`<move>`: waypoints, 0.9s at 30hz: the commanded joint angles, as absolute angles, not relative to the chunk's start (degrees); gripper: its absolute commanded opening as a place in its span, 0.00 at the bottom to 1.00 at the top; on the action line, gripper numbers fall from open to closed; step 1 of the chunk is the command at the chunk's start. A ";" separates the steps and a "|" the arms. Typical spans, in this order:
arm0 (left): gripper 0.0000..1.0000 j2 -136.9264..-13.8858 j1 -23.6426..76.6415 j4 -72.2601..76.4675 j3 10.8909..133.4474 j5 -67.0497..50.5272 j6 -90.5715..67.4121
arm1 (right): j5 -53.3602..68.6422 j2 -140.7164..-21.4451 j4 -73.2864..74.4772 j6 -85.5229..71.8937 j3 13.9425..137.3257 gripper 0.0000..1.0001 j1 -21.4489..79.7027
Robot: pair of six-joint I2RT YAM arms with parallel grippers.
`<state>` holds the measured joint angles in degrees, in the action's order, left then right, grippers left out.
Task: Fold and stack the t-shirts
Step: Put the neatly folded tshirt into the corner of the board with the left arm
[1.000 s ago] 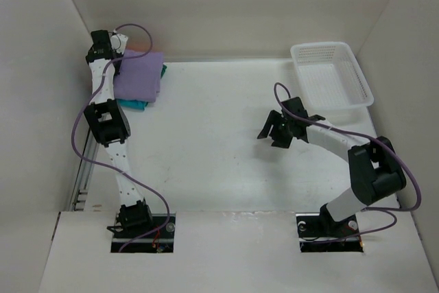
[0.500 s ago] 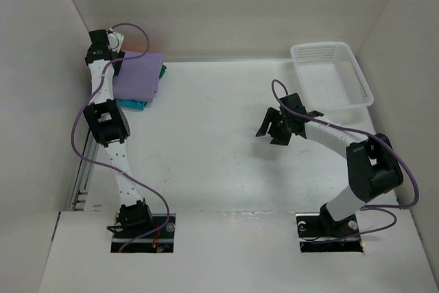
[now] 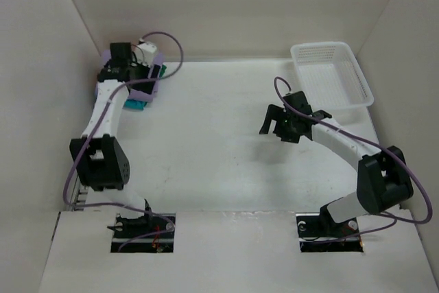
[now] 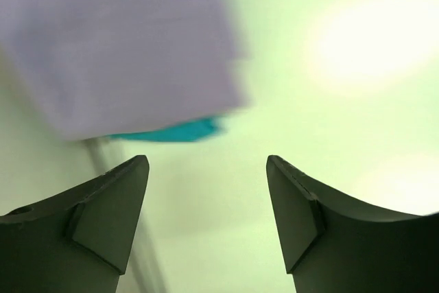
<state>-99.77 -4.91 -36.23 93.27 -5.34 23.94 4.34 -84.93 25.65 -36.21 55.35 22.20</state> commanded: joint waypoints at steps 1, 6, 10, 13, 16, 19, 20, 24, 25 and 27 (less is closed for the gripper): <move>0.67 -93.36 1.17 -36.39 79.93 -14.06 22.24 | -0.17 -81.04 29.17 -31.91 56.95 1.00 22.28; 0.64 -88.07 6.37 -36.91 69.19 -16.95 20.40 | -3.51 -78.14 31.02 -29.62 55.90 1.00 21.84; 0.65 -85.87 3.13 -34.81 64.61 -23.18 16.09 | -4.48 -76.82 30.85 -29.09 54.67 1.00 20.44; 0.65 -85.52 -0.56 -34.11 64.42 -26.89 14.51 | -4.57 -76.99 30.67 -29.00 54.49 1.00 19.99; 0.65 -84.91 -2.94 -33.40 64.34 -28.56 12.75 | -4.57 -77.43 30.24 -29.09 54.49 1.00 19.99; 0.65 -83.76 -3.91 -32.78 63.20 -29.70 12.31 | -4.57 -78.13 30.15 -29.18 54.93 1.00 20.17; 0.65 -83.50 -4.00 -32.78 62.76 -29.79 12.22 | -4.57 -78.31 30.15 -29.09 55.02 1.00 20.26; 0.65 -82.71 -4.09 -32.17 61.26 -30.06 11.78 | -4.57 -78.57 30.23 -29.00 55.11 1.00 20.17; 0.65 -82.62 -4.18 -31.99 61.09 -30.06 11.69 | -4.57 -78.40 30.23 -29.00 55.02 1.00 20.08; 0.65 -82.44 -4.26 -31.47 60.82 -30.06 11.25 | -4.57 -78.22 30.15 -29.00 54.84 1.00 19.99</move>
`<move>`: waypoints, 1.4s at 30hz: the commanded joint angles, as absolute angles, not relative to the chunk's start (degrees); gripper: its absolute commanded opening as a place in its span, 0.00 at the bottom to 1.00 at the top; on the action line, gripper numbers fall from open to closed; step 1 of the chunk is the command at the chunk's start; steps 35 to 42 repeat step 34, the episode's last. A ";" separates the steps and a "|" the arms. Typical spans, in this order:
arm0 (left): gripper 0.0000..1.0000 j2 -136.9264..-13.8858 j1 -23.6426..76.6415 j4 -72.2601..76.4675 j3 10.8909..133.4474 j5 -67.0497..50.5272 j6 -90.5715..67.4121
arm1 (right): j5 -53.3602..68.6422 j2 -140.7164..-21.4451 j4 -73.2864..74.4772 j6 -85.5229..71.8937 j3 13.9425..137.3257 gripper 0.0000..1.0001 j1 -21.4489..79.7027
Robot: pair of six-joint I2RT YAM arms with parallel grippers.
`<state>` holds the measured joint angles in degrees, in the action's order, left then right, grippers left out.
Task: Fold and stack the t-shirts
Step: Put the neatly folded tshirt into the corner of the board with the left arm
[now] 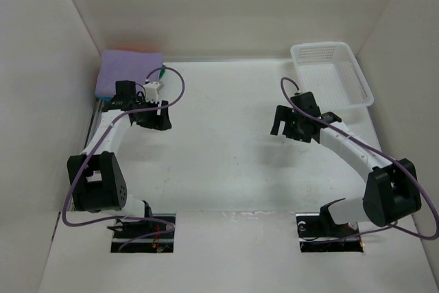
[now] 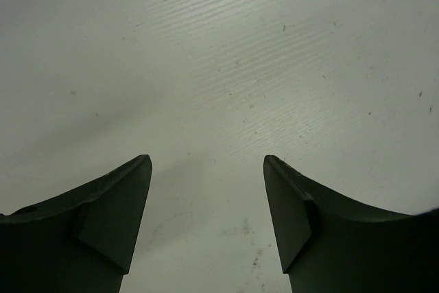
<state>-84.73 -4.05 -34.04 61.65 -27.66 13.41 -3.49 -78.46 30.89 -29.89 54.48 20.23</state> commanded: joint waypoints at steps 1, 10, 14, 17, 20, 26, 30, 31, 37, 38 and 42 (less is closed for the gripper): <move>0.65 -82.44 -4.35 -31.38 60.91 -30.06 11.08 | -4.66 -78.14 30.15 -29.00 54.76 1.00 19.99; 0.65 -83.32 -4.70 -30.41 62.40 -29.45 7.82 | -4.66 -78.22 30.41 -29.00 54.67 1.00 19.99; 0.65 -83.50 -4.79 -30.32 62.58 -29.44 7.91 | -4.66 -78.57 30.41 -29.00 55.11 1.00 19.91; 0.65 -83.58 -4.79 -30.32 62.32 -29.62 7.91 | -4.66 -79.10 30.50 -29.00 55.37 1.00 19.91; 0.65 -83.67 -4.88 -30.32 62.40 -29.53 8.09 | -4.66 -79.63 30.67 -28.92 55.55 1.00 19.91; 0.65 -83.67 -4.97 -30.23 62.31 -29.36 8.17 | -4.66 -80.16 30.67 -28.83 55.81 1.00 19.91; 0.64 -83.85 -4.97 -30.58 62.49 -29.27 8.96 | -4.66 -80.33 30.67 -28.65 55.90 1.00 19.91; 0.64 -83.93 -4.97 -30.76 62.66 -29.18 9.23 | -4.66 -80.33 30.67 -28.65 55.90 1.00 19.91; 0.64 -84.02 -5.23 -30.41 62.93 -28.48 8.53 | -4.66 -80.59 30.67 -28.65 55.90 1.00 19.91; 0.64 -84.02 -5.23 -30.41 62.93 -28.48 8.53 | -4.66 -80.59 30.67 -28.65 55.90 1.00 19.91; 0.64 -84.02 -5.23 -30.41 62.93 -28.48 8.53 | -4.66 -80.59 30.67 -28.65 55.90 1.00 19.91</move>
